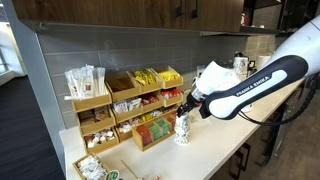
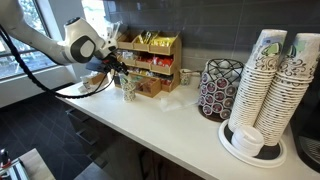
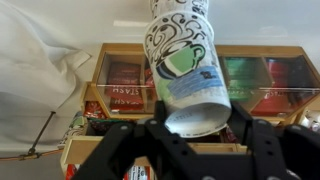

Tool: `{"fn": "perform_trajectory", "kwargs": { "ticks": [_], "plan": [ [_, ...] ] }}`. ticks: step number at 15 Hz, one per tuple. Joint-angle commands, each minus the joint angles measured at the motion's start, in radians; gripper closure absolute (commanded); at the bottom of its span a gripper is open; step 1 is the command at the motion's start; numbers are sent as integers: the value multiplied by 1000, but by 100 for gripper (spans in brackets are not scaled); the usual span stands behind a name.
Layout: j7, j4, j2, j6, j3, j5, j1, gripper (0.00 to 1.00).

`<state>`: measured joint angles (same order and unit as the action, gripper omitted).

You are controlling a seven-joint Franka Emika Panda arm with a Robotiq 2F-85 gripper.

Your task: Pick up one paper cup from the stack and place it right side up on the kitchen counter, pick up the upside down cup and place it in the paper cup to the right

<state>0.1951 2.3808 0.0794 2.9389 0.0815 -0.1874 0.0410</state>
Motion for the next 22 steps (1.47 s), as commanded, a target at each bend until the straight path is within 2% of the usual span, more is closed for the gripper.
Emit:
{"fn": "perform_trajectory", "kwargs": {
  "ticks": [1, 7, 10, 14, 15, 18, 22],
  "plan": [
    [25, -5, 48, -22, 5, -54, -15, 61],
    [5, -22, 148, -62, 3, -53, -25, 61],
    [9, -24, 196, -106, 12, -87, -48, 61],
    [8, -30, 253, -208, 35, -205, -95, 61],
    [-14, -32, 260, -258, 58, -212, -111, 61],
    [-33, -28, 258, -366, 81, -261, -114, 61],
    [-19, -22, 234, -484, 112, -399, -121, 61]
  ]
}}
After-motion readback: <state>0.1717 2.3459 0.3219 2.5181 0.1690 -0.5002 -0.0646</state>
